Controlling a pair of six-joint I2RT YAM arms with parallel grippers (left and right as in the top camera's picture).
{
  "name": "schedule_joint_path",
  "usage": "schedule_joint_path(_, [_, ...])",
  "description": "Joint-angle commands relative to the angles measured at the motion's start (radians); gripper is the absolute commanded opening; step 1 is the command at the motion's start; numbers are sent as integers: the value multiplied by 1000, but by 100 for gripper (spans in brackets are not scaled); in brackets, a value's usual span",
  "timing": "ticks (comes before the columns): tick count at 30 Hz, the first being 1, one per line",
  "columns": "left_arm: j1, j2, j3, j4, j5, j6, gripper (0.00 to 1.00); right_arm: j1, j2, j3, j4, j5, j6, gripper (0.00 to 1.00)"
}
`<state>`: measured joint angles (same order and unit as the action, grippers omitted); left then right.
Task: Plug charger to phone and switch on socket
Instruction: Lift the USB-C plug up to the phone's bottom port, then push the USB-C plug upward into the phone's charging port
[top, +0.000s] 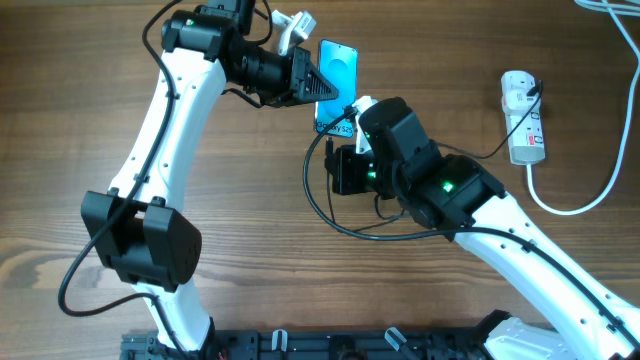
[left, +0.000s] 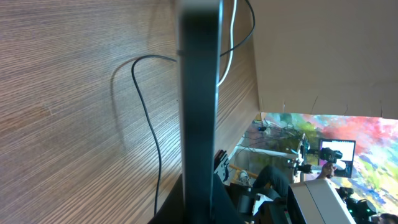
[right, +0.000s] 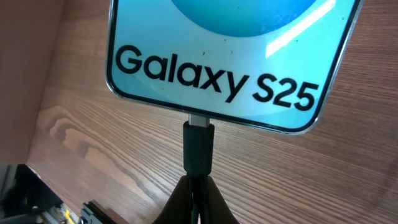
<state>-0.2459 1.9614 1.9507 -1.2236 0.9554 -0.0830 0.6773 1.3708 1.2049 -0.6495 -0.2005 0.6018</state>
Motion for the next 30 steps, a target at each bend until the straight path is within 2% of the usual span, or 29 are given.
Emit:
schedule_joint_path(1, [2,-32,12,17,-2,27,4,-5,0,15,-6,-4,3,4])
schedule_joint_path(30, [2,-32,12,27,-2,27,4,-42,0,15,6,-61,2,4])
